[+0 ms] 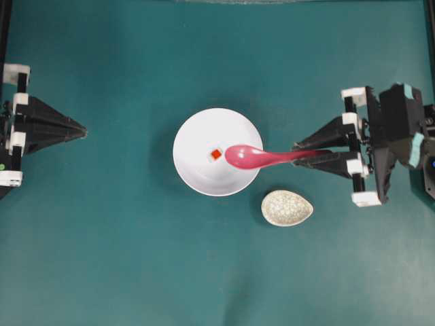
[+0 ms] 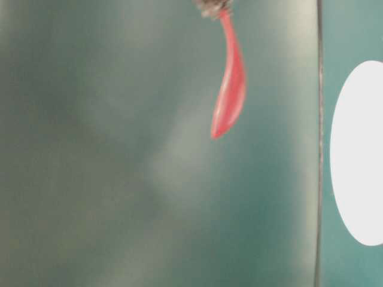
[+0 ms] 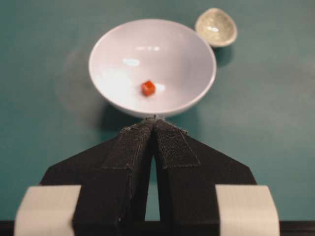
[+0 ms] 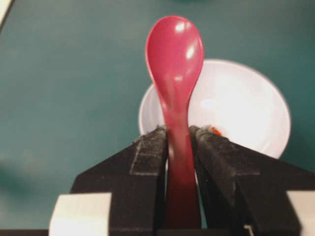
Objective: Grip the spoon and scoop the red block from the bowl with right arm.
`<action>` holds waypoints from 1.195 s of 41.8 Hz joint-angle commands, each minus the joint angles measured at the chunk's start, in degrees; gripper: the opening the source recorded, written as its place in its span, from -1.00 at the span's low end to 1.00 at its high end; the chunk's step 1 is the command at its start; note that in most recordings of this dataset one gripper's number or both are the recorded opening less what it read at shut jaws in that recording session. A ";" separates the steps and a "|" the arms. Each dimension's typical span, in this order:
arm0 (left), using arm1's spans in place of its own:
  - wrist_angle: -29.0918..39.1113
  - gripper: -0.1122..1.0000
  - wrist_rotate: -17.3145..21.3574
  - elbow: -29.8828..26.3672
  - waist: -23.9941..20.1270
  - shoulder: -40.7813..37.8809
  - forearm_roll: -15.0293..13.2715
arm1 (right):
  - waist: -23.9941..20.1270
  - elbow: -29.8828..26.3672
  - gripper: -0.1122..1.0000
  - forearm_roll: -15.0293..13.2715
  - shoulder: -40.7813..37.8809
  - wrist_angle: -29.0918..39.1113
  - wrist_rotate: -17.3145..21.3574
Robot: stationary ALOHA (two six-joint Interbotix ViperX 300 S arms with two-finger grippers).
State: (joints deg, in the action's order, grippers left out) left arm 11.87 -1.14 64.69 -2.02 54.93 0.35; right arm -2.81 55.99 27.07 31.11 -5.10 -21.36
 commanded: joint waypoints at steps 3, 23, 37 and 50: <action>-0.26 -0.79 0.09 -0.44 -0.09 -0.44 0.18 | 2.46 -5.27 -0.36 -0.18 0.00 5.01 0.18; -0.35 -0.79 0.00 -0.35 -0.09 -0.44 0.18 | 11.87 -20.74 -0.36 -0.26 -9.32 31.90 1.05; -0.26 -0.79 0.00 -0.35 -0.09 -0.44 0.18 | 12.30 -30.59 -0.36 -6.15 -19.86 44.91 1.14; -0.26 -0.79 0.00 -0.35 -0.09 -0.44 0.09 | 12.30 -36.47 -0.36 -12.57 -25.75 56.07 2.46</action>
State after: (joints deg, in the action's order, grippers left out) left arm 11.87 -1.14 64.86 -1.93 54.93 0.35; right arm 9.40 21.71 15.64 5.36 49.57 -19.60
